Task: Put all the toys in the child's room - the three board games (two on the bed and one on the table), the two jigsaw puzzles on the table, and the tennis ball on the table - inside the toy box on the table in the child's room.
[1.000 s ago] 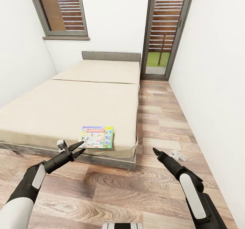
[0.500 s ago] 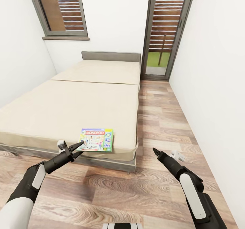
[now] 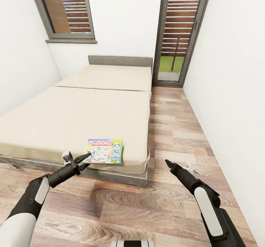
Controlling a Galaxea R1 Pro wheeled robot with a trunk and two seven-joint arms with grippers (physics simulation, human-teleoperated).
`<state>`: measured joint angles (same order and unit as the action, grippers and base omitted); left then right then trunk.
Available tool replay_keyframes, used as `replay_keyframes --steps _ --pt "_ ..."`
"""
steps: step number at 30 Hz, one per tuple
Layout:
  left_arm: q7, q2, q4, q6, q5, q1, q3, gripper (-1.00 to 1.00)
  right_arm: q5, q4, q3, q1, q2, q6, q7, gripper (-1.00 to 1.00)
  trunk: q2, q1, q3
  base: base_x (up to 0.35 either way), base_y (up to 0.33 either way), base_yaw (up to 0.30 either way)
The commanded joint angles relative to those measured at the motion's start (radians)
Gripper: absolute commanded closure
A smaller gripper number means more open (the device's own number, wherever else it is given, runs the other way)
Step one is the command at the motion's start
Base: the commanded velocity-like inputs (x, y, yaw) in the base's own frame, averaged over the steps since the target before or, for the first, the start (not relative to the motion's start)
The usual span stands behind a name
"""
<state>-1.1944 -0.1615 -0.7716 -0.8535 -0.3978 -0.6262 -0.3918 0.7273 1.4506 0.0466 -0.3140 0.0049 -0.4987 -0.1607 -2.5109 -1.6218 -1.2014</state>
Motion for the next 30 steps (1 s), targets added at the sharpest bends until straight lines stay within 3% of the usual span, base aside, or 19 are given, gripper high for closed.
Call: replay_keyframes --steps 1,2,3,16,30 --pt "0.001 0.0 0.0 0.01 -0.015 -0.001 -0.002 -1.0 0.011 0.002 0.001 0.0 0.0 -0.004 -0.008 -1.0 0.0 0.0 -0.001 0.0 0.0 0.0" --pt "0.001 0.0 0.0 0.01 -0.015 -0.001 -0.002 -1.0 0.011 0.002 0.001 0.0 0.001 -0.004 -0.008 -1.0 0.0 0.0 -0.001 0.0 0.0 0.0" --pt "0.001 0.0 0.0 0.01 -0.015 -0.001 -0.002 1.0 0.011 0.002 0.001 0.0 0.0 -0.004 -0.008 -1.0 0.0 0.0 -0.001 0.0 0.0 0.0" --pt "-0.001 -0.001 0.0 0.01 -0.015 -0.001 -0.002 1.0 0.011 0.002 0.001 0.0 0.0 -0.004 -0.008 -1.0 0.0 0.0 -0.001 0.0 0.0 0.0" --pt "-0.001 -0.002 0.0 -0.003 -0.015 -0.001 -0.002 1.0 0.011 0.002 0.001 0.0 0.0 -0.004 -0.008 -1.0 0.003 0.006 0.054 0.0 0.0 0.0"
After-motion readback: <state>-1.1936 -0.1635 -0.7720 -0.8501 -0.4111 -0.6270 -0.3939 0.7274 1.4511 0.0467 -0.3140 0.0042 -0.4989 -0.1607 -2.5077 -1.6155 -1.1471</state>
